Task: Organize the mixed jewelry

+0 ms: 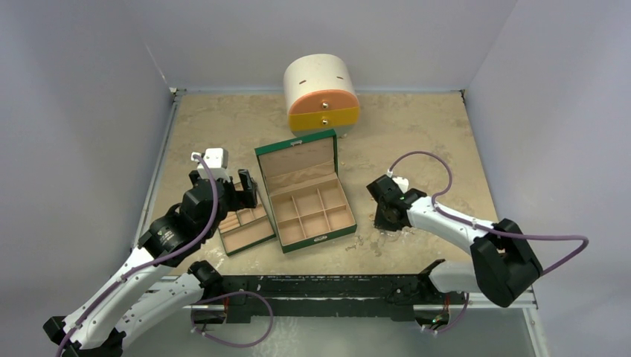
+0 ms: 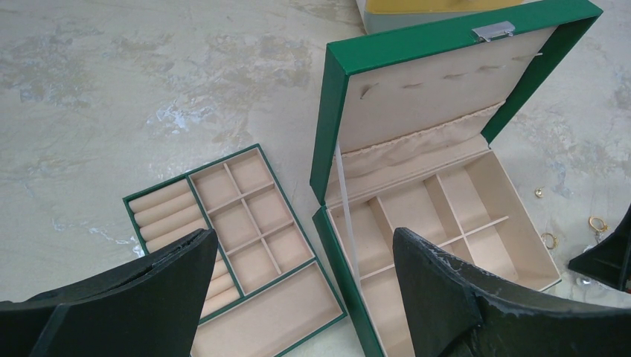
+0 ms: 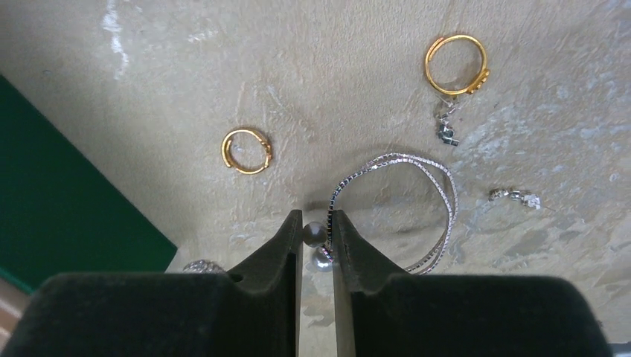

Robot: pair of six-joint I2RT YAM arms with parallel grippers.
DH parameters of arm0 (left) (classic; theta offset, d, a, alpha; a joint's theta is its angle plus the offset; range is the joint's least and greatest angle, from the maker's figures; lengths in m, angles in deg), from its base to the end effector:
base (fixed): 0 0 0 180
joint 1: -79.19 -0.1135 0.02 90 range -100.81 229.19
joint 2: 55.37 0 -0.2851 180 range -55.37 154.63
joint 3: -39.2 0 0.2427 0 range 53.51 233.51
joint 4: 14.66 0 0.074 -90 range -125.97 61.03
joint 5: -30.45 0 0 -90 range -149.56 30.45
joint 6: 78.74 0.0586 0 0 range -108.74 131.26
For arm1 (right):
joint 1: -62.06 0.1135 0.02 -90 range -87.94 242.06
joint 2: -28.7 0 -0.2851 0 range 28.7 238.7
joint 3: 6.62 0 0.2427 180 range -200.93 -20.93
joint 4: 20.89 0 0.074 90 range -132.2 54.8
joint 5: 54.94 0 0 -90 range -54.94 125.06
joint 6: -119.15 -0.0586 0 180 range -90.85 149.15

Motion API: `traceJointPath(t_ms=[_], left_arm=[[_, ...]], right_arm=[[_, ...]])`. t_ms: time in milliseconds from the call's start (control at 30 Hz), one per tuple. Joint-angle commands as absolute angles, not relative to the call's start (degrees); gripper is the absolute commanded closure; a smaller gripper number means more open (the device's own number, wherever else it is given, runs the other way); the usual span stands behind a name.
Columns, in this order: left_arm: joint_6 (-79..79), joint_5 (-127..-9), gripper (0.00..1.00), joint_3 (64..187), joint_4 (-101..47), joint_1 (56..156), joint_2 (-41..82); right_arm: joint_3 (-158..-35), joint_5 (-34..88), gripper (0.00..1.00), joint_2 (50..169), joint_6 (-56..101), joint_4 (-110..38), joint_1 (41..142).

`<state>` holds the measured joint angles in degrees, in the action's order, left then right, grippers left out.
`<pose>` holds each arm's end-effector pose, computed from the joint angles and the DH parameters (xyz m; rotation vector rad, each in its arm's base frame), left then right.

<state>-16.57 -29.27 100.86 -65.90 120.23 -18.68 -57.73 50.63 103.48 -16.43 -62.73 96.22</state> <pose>0.1123 -0.0586 0.3311 -0.1012 1.9687 -0.2495 0.1921 0.1114 0.1725 0.3408 2.6206 0.0903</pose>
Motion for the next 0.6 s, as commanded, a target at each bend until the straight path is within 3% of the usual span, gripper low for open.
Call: traceJointPath(t_ms=[0,567], left_arm=[[-15.6,-28.3,0.12,101.1,-63.2,120.4,-18.9],[-15.7,-27.7,0.13,101.1,-63.2,120.5,-20.0]], right_arm=[[-62.8,52.5,0.96,100.2,-15.4,-66.5,96.1],[-74.7,47.5,1.0,97.9,-4.1,-64.8,99.1]])
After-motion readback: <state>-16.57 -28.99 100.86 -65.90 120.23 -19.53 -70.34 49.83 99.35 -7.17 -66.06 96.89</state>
